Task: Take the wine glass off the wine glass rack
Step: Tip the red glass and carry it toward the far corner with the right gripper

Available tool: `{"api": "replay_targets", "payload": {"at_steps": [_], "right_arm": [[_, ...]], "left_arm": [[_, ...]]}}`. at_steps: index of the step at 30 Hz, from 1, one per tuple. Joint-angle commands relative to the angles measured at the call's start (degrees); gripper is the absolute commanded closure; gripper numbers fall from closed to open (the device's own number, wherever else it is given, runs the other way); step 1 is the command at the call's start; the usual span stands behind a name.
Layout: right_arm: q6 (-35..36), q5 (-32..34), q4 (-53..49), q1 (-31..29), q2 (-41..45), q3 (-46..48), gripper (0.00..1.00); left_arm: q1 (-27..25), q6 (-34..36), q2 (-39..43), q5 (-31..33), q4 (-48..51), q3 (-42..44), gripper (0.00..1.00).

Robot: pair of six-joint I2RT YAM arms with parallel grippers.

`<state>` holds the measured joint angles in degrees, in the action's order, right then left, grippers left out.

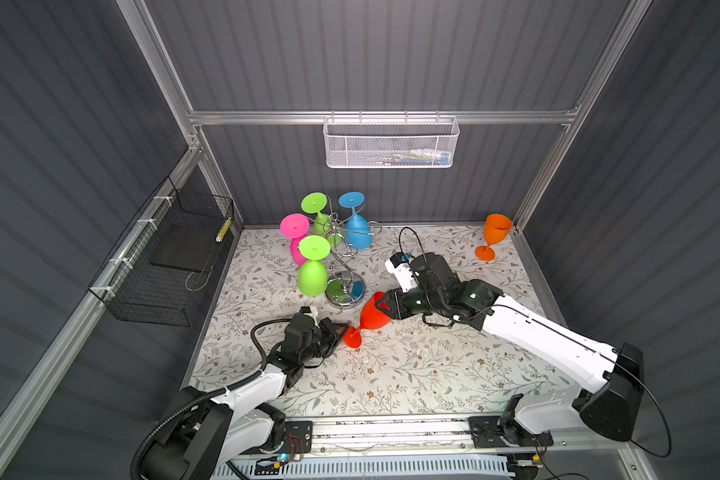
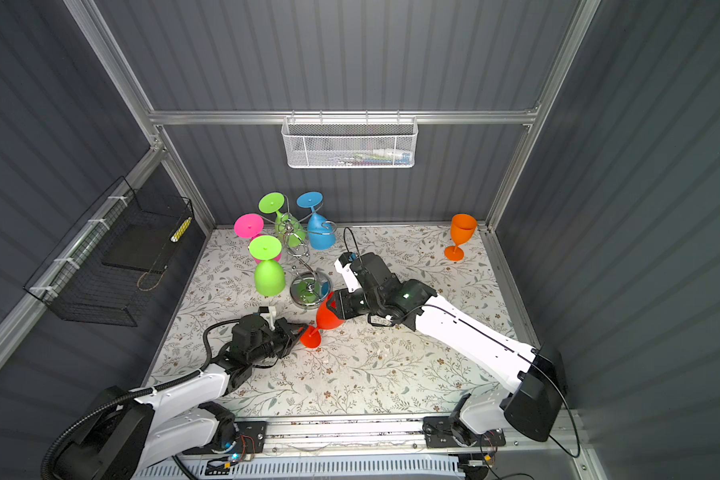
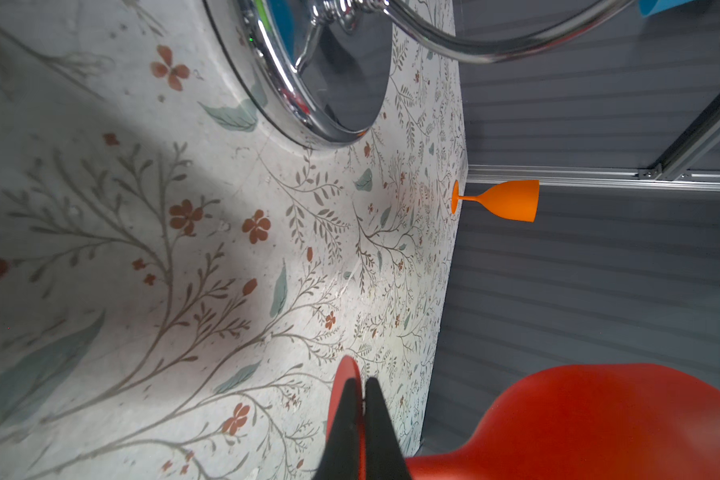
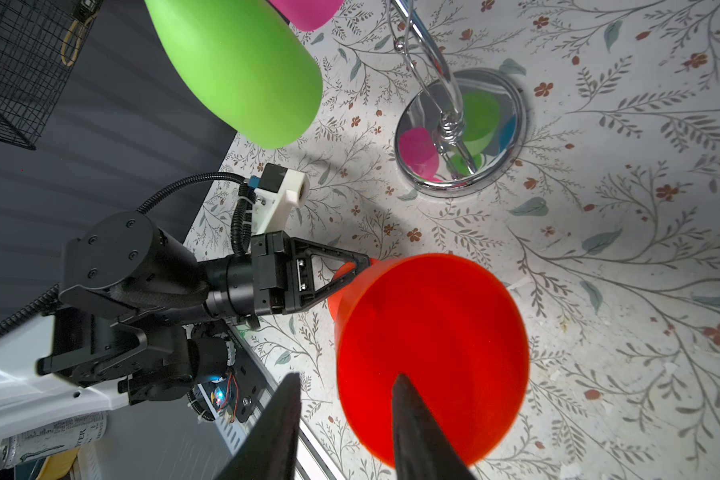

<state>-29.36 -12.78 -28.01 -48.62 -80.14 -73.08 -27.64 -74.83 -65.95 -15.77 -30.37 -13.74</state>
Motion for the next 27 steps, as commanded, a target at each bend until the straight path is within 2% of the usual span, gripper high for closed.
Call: {"api": "replay_targets", "payload": {"at_steps": [1,14,18,27], "right_arm": [[1.3,2.5,-1.8,-1.5,-1.7,-2.5,0.62],[4.3,6.5,-6.2,-3.5,-5.4,-8.6,0.77],[4.4,6.8,-6.1,-3.9,-6.2,-9.2,0.85],[4.8,7.3,-6.8,-4.9,-8.3,-11.5,0.87]], "left_arm": [[0.4,-1.2,-1.6,-2.4,-8.0,0.8,1.0],[1.1,-4.6,-9.4,-6.0,-24.8,3.2,1.0],[1.2,-5.9,-12.5,-6.7,-30.2,3.6,1.0],[1.5,-6.6,-13.8,-6.8,-33.8,3.9,1.0]]}}
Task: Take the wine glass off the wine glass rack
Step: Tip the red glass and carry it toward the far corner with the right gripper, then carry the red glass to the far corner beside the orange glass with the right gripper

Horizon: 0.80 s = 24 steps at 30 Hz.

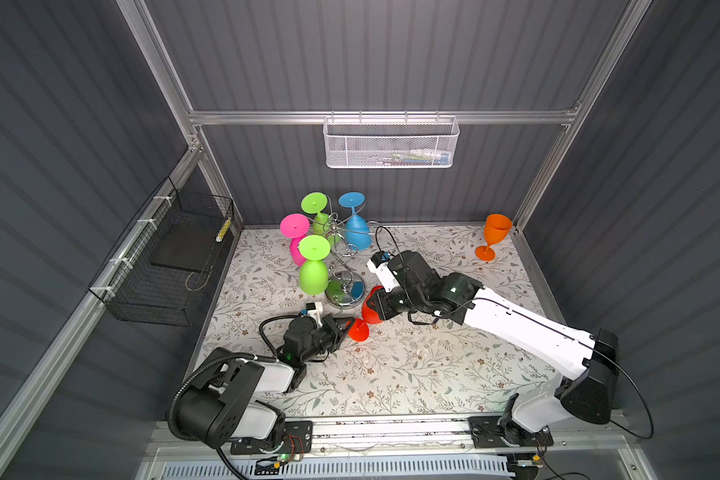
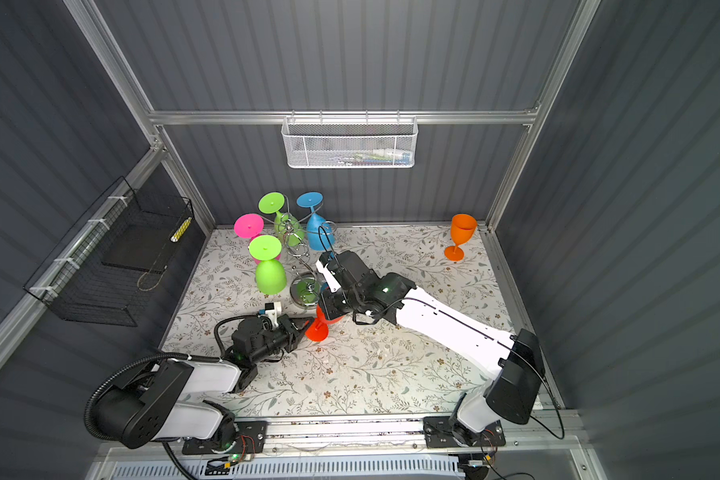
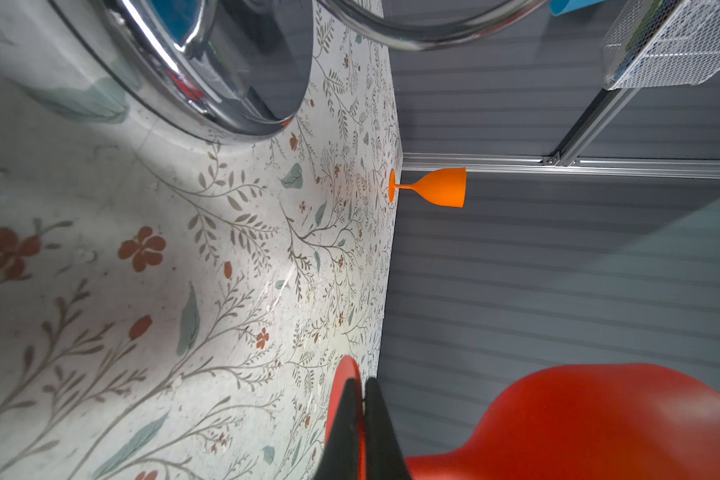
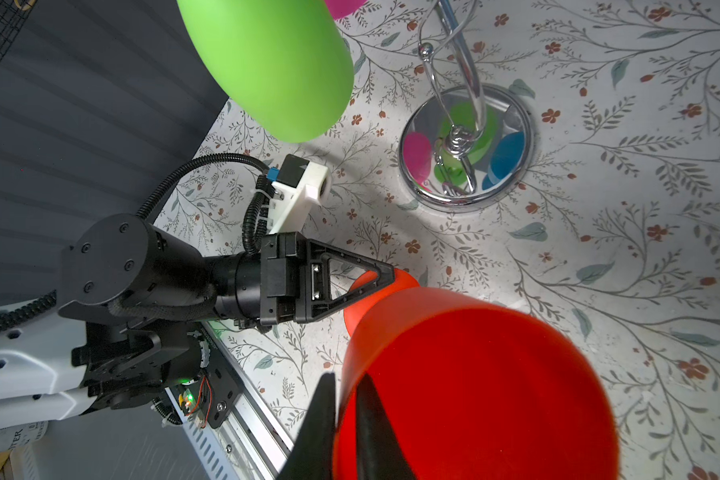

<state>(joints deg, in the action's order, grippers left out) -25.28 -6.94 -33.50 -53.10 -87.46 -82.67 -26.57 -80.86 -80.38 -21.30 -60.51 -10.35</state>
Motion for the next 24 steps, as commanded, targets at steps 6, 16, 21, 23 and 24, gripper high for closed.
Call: {"api": "replay_targets", "payload": {"at_steps": [6,16,21,23,24], "right_arm": [[1.1,3.4,-3.4,-1.0,-2.0,-3.8,1.0],[3.9,14.7,-14.7,0.9,1.8,-6.5,1.0],[5.9,17.9,-17.9,7.0,4.3,-5.7,1.0],[8.0,17.7,-17.7,10.8,4.0,-6.2,1.0],[9.3,17.8,-17.4,13.5,3.2,-6.8,1.0]], "left_arm": [[0.9,1.0,4.7,-1.0,1.2,0.4,1.0],[2.0,6.5,14.5,-2.2,14.3,-1.3,0.2],[2.6,8.4,18.2,-3.8,16.1,-1.1,0.0],[2.6,9.8,20.9,-4.2,20.2,-1.9,0.0],[2.6,10.9,22.8,-4.1,22.8,-2.3,0.0]]}}
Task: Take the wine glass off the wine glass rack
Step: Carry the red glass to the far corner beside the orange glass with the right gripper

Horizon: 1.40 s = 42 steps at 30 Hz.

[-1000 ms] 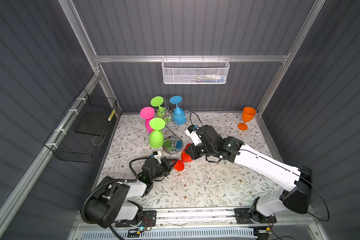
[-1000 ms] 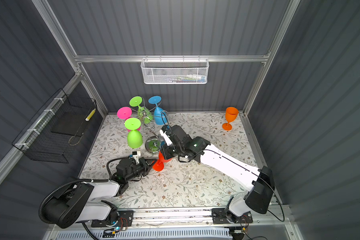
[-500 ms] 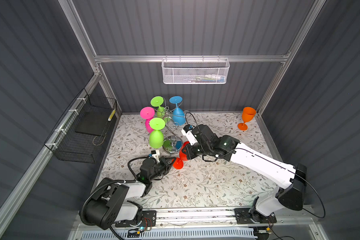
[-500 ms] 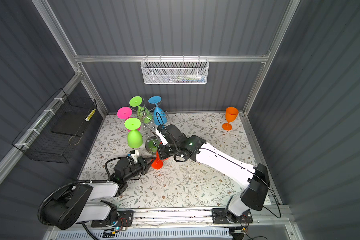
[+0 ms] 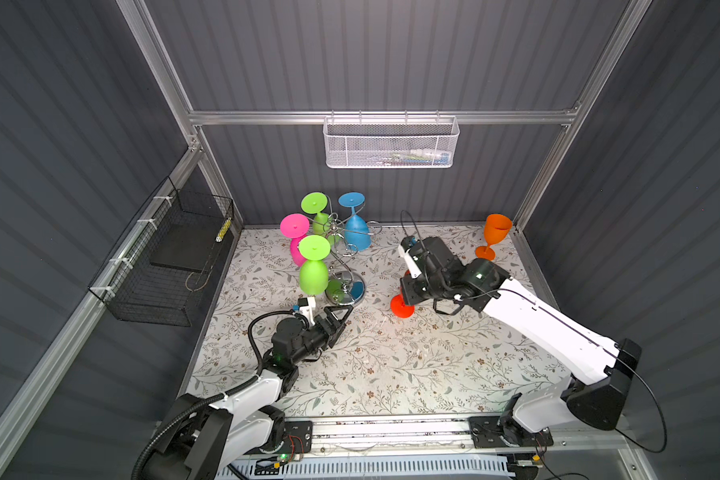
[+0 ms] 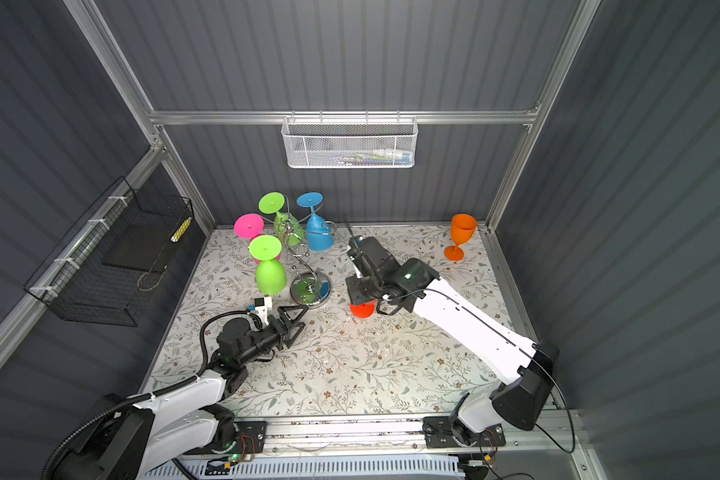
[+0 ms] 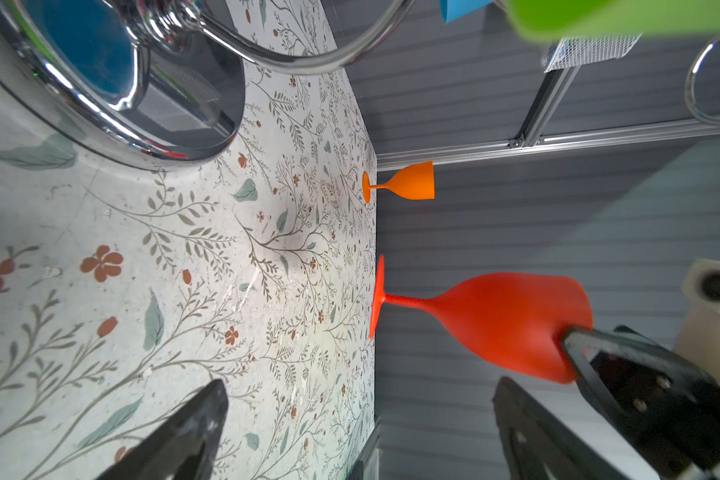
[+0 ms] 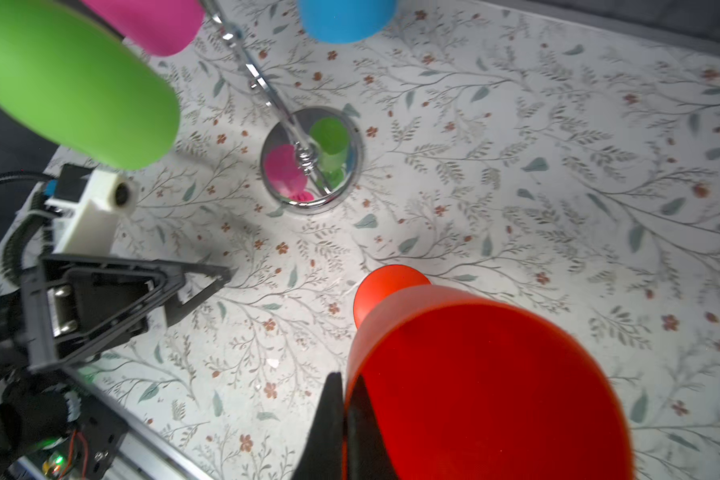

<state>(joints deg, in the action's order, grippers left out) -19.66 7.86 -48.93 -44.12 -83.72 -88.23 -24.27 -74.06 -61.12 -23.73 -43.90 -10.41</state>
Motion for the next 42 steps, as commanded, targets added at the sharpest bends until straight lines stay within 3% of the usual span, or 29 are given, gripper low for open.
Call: {"api": "replay_targets", "payload": {"at_steps": [1,6,10,14,18,24,26,31,42], "right_arm": [[4.6,1.9,-1.0,7.5,-1.3,-1.8,1.0],[9.6,-1.9,2.6,18.9,-8.6,-7.2,1.0],[12.8,-3.6,4.0,25.2,-15.6,-14.6,1.0],[15.3,-4.3,3.4,28.9,-23.7,-22.5,1.0],[17.6,-6.9,2.4,31.2,-31.3,-31.3,1.0],[20.9,-9.8,-9.3,33.3,-46.4,-56.8,1.0],[22.2,-9.6,-9.8,33.3,-48.3,-59.7,1.0],[24.5,-9.8,-4.3,34.1,-45.3,-52.3,1.0],[24.6,-9.6,3.9,34.8,-35.3,-30.8,1.0]], "left_arm": [[0.3,5.2,5.8,-1.2,9.6,-2.6,0.0],[0.3,13.8,19.1,2.9,30.5,-5.6,0.0],[0.3,22.3,24.9,7.1,46.6,-11.1,0.0],[0.3,28.5,24.2,9.4,57.1,-16.9,0.0],[0.3,32.5,20.9,8.6,61.0,-21.7,0.0],[0.3,37.8,18.2,9.3,70.6,-29.5,0.0],[0.3,38.6,19.3,10.1,71.1,-29.9,0.0],[0.3,42.1,20.4,13.5,74.2,-30.6,0.0],[0.3,42.1,22.0,7.6,72.8,-29.3,0.0]]}}
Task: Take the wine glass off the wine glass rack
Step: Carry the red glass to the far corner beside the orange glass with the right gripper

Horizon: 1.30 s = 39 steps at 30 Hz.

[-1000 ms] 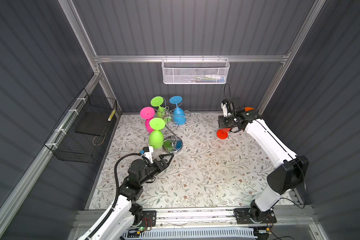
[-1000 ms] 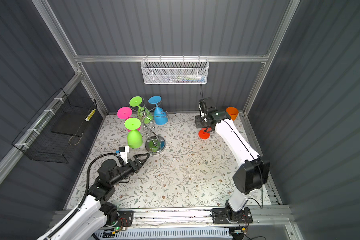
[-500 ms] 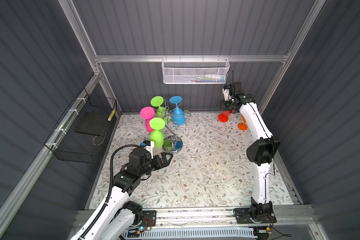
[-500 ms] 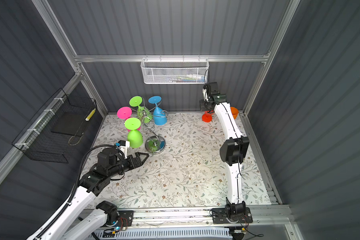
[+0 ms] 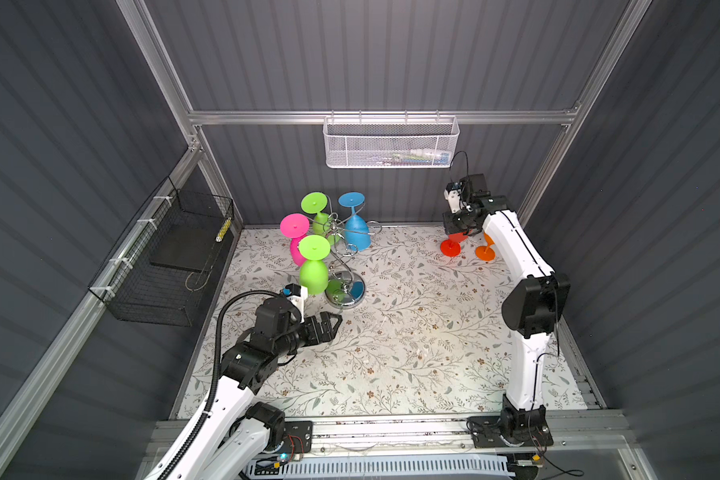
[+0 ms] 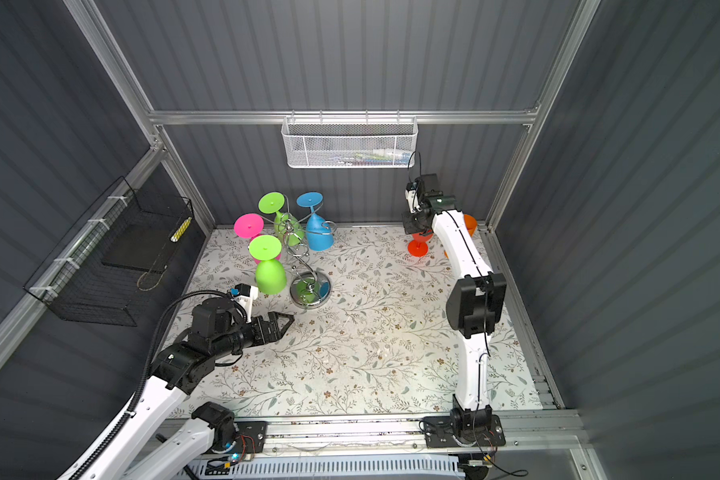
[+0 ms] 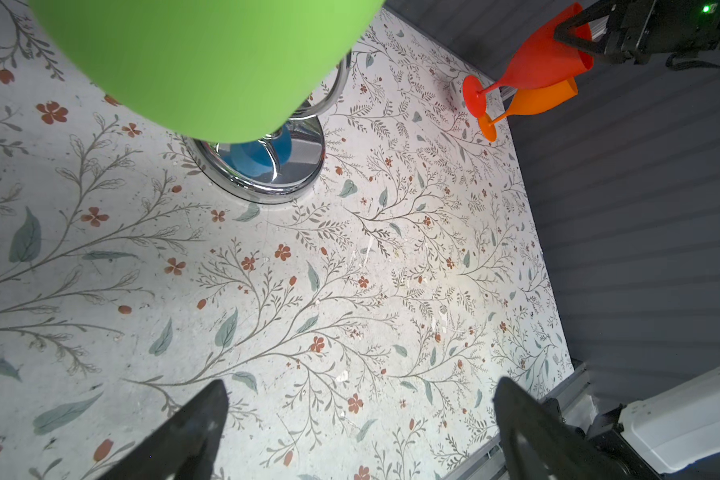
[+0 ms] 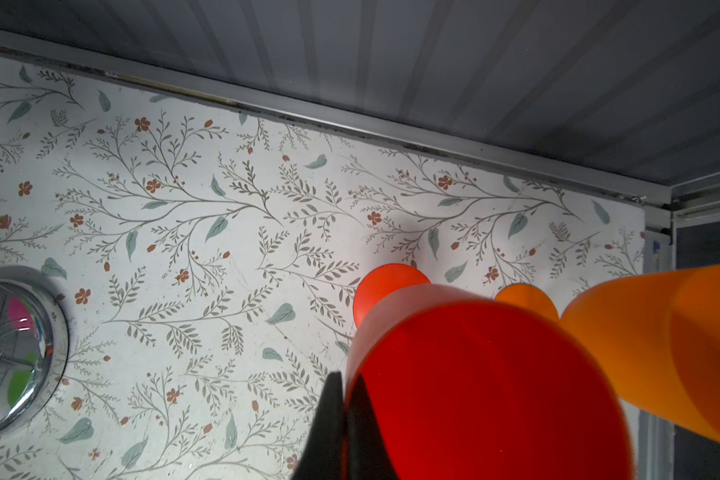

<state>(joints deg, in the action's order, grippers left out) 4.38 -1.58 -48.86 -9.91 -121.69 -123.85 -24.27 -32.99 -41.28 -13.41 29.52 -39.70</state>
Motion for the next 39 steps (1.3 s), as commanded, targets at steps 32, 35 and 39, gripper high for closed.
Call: {"api": "replay_targets", "payload": {"at_steps": [32,35,39], "right_arm": [[3.8,1.4,4.0,2.7,-3.9,1.1,1.0],[4.2,1.6,3.8,3.0,-4.7,0.5,1.0],[4.2,1.2,3.6,3.6,-5.5,-0.4,1.0]], "left_arm": [[0.3,6.7,5.1,-4.1,5.1,-3.2,0.0],[0.3,6.5,5.4,-3.8,5.1,-3.0,0.0],[0.3,6.5,5.0,-3.6,5.1,-3.3,0.0]]}}
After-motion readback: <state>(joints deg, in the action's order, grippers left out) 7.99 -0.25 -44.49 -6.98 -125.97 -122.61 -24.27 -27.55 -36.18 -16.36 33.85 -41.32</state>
